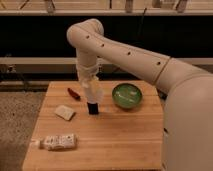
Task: Place the ceramic cup over the eraser
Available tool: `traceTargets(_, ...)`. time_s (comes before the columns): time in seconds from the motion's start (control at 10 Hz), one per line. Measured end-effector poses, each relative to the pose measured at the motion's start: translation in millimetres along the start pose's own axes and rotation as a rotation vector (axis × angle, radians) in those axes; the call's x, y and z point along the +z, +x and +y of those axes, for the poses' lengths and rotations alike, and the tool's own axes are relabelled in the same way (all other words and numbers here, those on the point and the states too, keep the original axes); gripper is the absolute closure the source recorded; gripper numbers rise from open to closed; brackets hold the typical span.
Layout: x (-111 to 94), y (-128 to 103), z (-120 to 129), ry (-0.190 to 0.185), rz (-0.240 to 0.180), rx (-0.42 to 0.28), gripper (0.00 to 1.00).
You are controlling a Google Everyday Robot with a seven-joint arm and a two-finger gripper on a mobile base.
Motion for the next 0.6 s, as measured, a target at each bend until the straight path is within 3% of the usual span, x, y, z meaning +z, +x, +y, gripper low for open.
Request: traceTargets(0.6, 42, 13, -8, -0.006, -0.073, 0.029, 1.00)
